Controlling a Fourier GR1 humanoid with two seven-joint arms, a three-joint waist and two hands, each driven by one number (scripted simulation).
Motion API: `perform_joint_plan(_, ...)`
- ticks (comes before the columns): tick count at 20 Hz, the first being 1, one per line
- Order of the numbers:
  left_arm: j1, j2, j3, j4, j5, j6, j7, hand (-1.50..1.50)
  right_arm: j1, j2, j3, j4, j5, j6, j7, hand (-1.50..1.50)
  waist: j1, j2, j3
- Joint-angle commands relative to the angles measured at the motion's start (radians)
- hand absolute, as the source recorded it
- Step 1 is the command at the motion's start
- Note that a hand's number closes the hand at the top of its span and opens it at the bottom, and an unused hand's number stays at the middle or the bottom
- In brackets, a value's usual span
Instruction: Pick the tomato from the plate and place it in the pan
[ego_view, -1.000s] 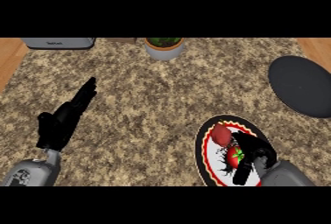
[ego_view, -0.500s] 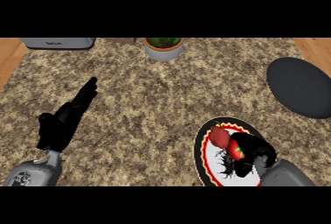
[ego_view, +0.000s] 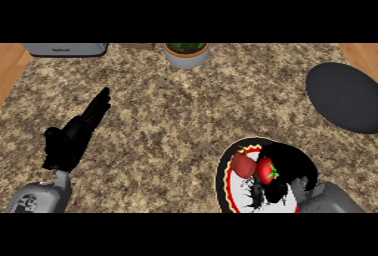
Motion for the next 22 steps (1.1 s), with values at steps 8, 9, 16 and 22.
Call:
perform_joint_plan(8, 0.036, 0.031, 0.052, -0.015, 0.011, 0.005, 0.013, 0.0, 0.093, -0.294, -0.142, -0.523, 0.244, -0.302, -0.426, 1.5, -0.073, -0.02, 0.007)
perform_joint_plan(9, 0.049, -0.001, 0.017, -0.006, -0.011, 0.022, 0.013, 0.0, 0.131, -0.291, -0.15, -0.555, 0.272, -0.356, -0.455, 1.5, -0.074, -0.016, 0.007)
perform_joint_plan(16, 0.065, -0.01, 0.008, -0.056, -0.01, -0.001, -0.003, 0.0, 0.489, -0.311, -0.412, -0.586, 0.204, -0.597, -0.704, 1.5, -0.034, -0.002, 0.006)
perform_joint_plan(22, 0.021, -0.014, 0.025, 0.003, -0.02, -0.028, -0.031, 0.0, 0.467, -0.199, -0.541, -0.38, -0.013, -0.616, -0.868, 1.5, -0.005, 0.005, 0.005)
